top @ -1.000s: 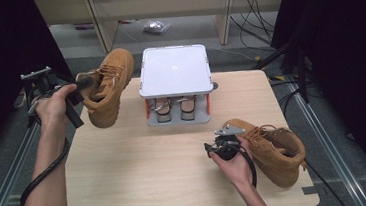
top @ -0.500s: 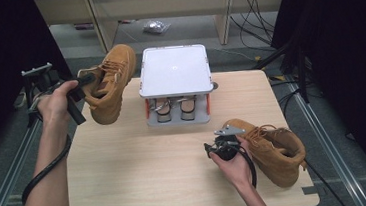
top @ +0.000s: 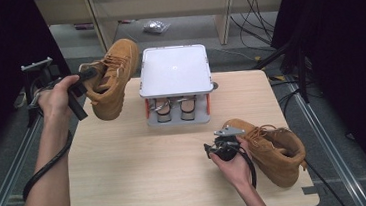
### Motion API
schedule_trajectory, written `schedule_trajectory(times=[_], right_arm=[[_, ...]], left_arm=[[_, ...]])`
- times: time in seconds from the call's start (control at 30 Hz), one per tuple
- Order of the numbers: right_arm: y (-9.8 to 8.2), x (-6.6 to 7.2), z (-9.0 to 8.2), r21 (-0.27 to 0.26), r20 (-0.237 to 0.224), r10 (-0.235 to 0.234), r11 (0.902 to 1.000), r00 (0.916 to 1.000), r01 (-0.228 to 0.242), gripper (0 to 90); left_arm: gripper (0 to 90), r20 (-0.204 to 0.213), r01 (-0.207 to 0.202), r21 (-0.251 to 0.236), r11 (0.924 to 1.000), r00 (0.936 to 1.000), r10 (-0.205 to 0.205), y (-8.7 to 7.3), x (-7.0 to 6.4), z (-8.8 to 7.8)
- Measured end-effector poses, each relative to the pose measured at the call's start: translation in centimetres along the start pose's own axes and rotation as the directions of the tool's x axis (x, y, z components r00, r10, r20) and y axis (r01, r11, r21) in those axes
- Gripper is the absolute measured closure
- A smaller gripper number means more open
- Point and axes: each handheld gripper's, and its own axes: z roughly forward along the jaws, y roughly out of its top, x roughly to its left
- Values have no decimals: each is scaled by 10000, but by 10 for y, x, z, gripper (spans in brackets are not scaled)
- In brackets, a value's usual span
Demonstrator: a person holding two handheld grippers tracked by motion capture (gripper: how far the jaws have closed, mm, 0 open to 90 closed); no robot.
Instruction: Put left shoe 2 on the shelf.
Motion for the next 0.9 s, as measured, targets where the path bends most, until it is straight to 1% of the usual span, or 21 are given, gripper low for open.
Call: schedule_trajectory(times=[0.03, 0.07, 0.1, 0.13, 0.17, 0.2, 0.23, 0.27, 0.3, 0.33, 0.4, 0.47, 0.5, 0.53, 0.6, 0.63, 0.73, 0.8, 0.83, 0.87, 0.9], right_arm=[[0, 0, 0, 26, -11, 15, 10000, 10000, -15, 505], [0, 0, 0, 17, -14, -26, 10000, 10000, 26, 505], [0, 0, 0, 18, -11, -30, 10000, 10000, 30, 505], [0, 2, 0, 100, -19, 230, 9997, 9997, -230, 504], [0, 1, 0, 64, -10, 132, 9999, 9999, -132, 505], [-1, 2, 1, -52, -90, 161, 9999, 9998, -162, 505], [-1, 2, 1, -11, -57, 216, 9998, 9997, -216, 505], [-1, 2, 1, -26, -52, 190, 9998, 9998, -190, 505], [-1, 2, 1, -37, 50, 117, 9999, 9999, -117, 504], [-1, 1, 1, -51, 48, -31, 10000, 10000, 31, 505], [-1, 2, 0, 89, 75, 129, 9999, 9999, -129, 504], [-1, 2, 0, 72, 61, 194, 9998, 9998, -194, 505], [0, 3, -1, 115, 47, 305, 9995, 9995, -306, 504], [0, 3, 0, 56, 65, 299, 9995, 9995, -300, 505], [0, 2, 0, 32, 30, 135, 9999, 9999, -135, 505], [0, 2, 0, 38, 25, 151, 9999, 9999, -151, 504], [0, 2, 0, -14, 26, 177, 9998, 9998, -177, 505], [0, 2, 0, 18, 77, 58, 10000, 10000, -59, 504], [0, 3, 0, 58, 25, 238, 9997, 9997, -238, 505], [0, 3, 0, 77, 9, 168, 9998, 9999, -168, 505], [0, 3, 0, 81, 36, 148, 9999, 9999, -148, 504]], left_arm=[[829, 15, 49, -17, 10000, 10000, -49, 0, -1, 0], [829, 52, 2, -24, 10000, 10000, -2, 1, -1, 1], [829, 105, 69, -40, 10000, 9999, -69, 1, -2, 1], [829, 138, 207, -37, 9998, 9997, -207, 1, -4, 2], [829, 150, 187, -30, 9998, 9997, -186, 1, -4, 3], [829, 50, 56, -37, 10000, 10000, -56, 1, -5, 3], [828, 29, 14, -19, 10000, 10000, -14, 2, -6, 3], [828, 103, 18, -34, 10000, 9999, -18, 2, -6, 4], [828, 165, 154, -29, 9999, 9997, -154, 2, -8, 4], [828, 181, 140, -10, 9999, 9997, -139, 3, -9, 5], [828, 82, 27, -5, 10000, 10000, -27, 4, -10, 5], [828, 90, 12, 4, 10000, 10000, -12, 4, -11, 5], [828, 103, 5, -6, 10000, 9999, -5, 5, -12, 5], [828, 107, 6, -18, 10000, 9999, -6, 5, -13, 5], [828, 112, 9, -27, 10000, 9999, -8, 5, -14, 6], [828, 184, 4, -26, 10000, 9998, -3, 5, -14, 7], [827, 143, -5, 8, 10000, 9999, 5, 6, -16, 8], [828, 222, -2, 2, 10000, 9998, 2, 7, -17, 9], [827, 270, 161, 6, 9999, 9995, -161, 7, -19, 9], [827, 193, 8, 3, 10000, 9998, -9, 7, -19, 9], [827, 185, 34, -7, 10000, 9998, -34, 8, -20, 9]])
